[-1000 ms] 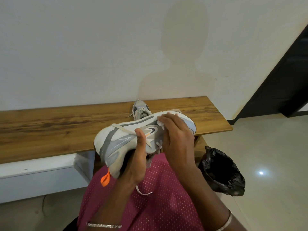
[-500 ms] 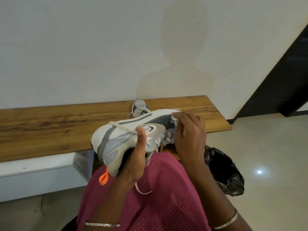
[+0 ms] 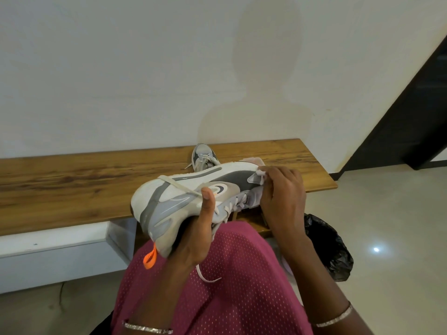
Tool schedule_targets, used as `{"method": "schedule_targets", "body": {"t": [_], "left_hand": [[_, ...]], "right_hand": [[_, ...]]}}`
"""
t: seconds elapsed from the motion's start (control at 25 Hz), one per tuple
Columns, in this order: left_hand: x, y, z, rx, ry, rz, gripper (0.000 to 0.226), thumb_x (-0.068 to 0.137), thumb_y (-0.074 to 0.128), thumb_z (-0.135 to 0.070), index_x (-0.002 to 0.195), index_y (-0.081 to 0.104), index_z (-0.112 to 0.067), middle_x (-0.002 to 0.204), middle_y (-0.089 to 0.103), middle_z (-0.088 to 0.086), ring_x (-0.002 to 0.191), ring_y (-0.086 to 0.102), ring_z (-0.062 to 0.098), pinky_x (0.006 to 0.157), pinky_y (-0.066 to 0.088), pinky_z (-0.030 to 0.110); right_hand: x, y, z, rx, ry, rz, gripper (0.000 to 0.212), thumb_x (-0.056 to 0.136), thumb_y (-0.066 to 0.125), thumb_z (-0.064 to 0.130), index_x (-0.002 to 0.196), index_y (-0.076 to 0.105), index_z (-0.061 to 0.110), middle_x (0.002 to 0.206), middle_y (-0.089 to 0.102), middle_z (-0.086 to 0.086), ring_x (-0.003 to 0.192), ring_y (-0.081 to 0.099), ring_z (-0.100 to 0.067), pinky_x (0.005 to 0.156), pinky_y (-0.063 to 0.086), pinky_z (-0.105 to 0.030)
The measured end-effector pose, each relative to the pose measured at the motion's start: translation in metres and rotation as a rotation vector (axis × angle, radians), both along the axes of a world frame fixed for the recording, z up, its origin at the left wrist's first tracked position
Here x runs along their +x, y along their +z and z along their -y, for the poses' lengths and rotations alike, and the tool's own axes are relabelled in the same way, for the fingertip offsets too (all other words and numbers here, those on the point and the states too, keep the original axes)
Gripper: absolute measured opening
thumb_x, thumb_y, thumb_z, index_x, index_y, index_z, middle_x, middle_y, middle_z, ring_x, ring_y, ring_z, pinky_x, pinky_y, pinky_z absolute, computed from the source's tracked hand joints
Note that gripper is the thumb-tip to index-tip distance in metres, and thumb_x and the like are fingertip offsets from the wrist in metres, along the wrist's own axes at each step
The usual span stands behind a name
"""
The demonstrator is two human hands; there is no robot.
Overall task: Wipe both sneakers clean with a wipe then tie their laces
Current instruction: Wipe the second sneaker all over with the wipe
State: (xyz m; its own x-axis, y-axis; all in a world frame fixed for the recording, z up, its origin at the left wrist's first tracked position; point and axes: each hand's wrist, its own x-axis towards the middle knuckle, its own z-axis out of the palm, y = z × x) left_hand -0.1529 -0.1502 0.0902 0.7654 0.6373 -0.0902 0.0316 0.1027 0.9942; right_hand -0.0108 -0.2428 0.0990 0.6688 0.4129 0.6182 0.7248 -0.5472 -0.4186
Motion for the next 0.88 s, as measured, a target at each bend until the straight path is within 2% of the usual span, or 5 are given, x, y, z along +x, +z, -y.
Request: {"method": "schedule_targets", "body": {"t": [0.24,0.48,0.64,0.8,0.88], "left_hand": [[0.003,0.002,0.009,0.068,-0.053,-0.026,0.116,0.066,0.023,-0.102,0.139,0.059,-0.019,0.135,0.064,0.014,0.132,0.055,0.032,0.116,0.037,0.054],[0.0,-0.011,-0.009,0.004,-0.025,-0.021,0.123,0.059,0.017,-0.106,0.14,0.059,-0.024,0.134,0.064,0.018,0.132,0.054,0.037,0.117,0.033,0.059],[0.004,-0.012,-0.011,0.031,-0.034,-0.032,0.127,0.059,0.019,-0.106,0.139,0.058,-0.017,0.134,0.049,0.04,0.128,0.037,0.06,0.11,0.026,0.072],[0.003,-0.009,0.0,0.007,-0.081,0.037,0.119,0.06,0.03,-0.104,0.138,0.058,-0.02,0.126,0.07,0.005,0.115,0.066,0.014,0.096,0.055,0.029],[0.003,-0.009,0.001,-0.063,-0.083,0.091,0.105,0.065,0.034,-0.099,0.128,0.065,-0.021,0.116,0.074,0.009,0.112,0.068,0.018,0.09,0.054,0.024]], "right_hand": [[-0.033,0.007,-0.019,0.035,0.227,0.058,0.031,0.092,0.046,0.016,0.107,0.073,0.006,0.108,0.071,-0.005,0.104,0.057,-0.02,0.085,0.039,-0.019],[0.009,-0.006,0.003,-0.029,0.145,-0.091,0.026,0.089,0.061,-0.006,0.108,0.072,0.008,0.11,0.072,-0.007,0.104,0.061,-0.029,0.081,0.042,-0.027],[0.008,-0.012,0.008,0.04,0.087,-0.094,0.028,0.09,0.062,-0.005,0.11,0.072,0.012,0.109,0.071,-0.004,0.1,0.061,-0.024,0.074,0.043,-0.025],[-0.032,-0.008,-0.011,0.074,0.194,-0.024,0.025,0.088,0.066,0.0,0.11,0.072,0.011,0.111,0.07,-0.003,0.105,0.056,-0.017,0.086,0.034,-0.007],[-0.041,-0.011,-0.015,0.041,0.301,0.026,0.025,0.09,0.059,0.008,0.112,0.072,0.01,0.113,0.07,-0.004,0.108,0.056,-0.019,0.093,0.034,-0.009]]}}
